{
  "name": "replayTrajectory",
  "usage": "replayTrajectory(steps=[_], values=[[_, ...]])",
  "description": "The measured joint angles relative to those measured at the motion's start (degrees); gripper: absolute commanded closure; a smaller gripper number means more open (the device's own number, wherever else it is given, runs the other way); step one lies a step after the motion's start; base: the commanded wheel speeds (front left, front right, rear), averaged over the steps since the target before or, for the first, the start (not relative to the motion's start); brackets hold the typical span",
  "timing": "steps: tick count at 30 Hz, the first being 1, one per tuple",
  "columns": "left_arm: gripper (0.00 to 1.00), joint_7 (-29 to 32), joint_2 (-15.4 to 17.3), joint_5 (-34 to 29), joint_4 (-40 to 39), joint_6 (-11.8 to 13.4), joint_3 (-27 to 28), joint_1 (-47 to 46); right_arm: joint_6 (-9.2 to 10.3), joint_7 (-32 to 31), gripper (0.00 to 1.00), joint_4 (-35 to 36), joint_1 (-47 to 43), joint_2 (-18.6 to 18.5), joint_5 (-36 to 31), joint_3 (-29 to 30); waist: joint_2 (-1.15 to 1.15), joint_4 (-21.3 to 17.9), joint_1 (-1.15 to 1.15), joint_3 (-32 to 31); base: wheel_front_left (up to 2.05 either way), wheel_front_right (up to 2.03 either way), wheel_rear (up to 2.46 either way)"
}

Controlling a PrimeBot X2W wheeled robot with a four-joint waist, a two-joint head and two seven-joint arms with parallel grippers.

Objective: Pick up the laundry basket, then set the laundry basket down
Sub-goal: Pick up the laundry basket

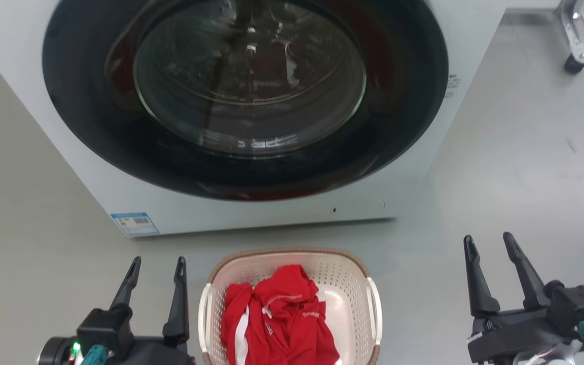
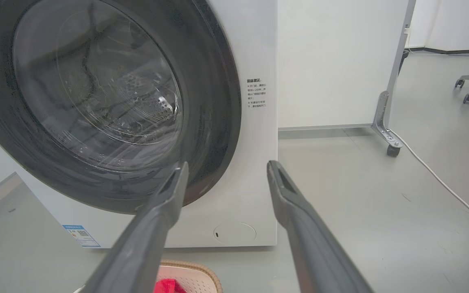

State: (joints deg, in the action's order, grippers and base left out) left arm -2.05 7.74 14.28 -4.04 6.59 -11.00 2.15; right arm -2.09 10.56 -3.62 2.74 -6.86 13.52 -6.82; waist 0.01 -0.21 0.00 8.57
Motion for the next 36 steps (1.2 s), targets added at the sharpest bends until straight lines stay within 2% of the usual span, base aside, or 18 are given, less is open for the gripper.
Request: replayTrajectory(steps=[13, 36], values=[[0.0, 3.07, -0.29, -0.53, 2.99, -0.15, -1.44, -7.3, -0.7, -2.02, 0.0, -2.53, 5.34, 0.05, 0.55, -0.92, 0.0, -0.29, 0.01, 10.23, 0.0, 0.0, 0.0], [0.0, 6.58, -0.7, 0.3, 14.93, -3.08, -0.74, -24.61, -2.07, -3.54, 0.0, -9.61, 19.72, 1.25, 0.58, -4.71, 0.01, -0.7, 0.01, 29.83, 0.0, 0.0, 0.0]])
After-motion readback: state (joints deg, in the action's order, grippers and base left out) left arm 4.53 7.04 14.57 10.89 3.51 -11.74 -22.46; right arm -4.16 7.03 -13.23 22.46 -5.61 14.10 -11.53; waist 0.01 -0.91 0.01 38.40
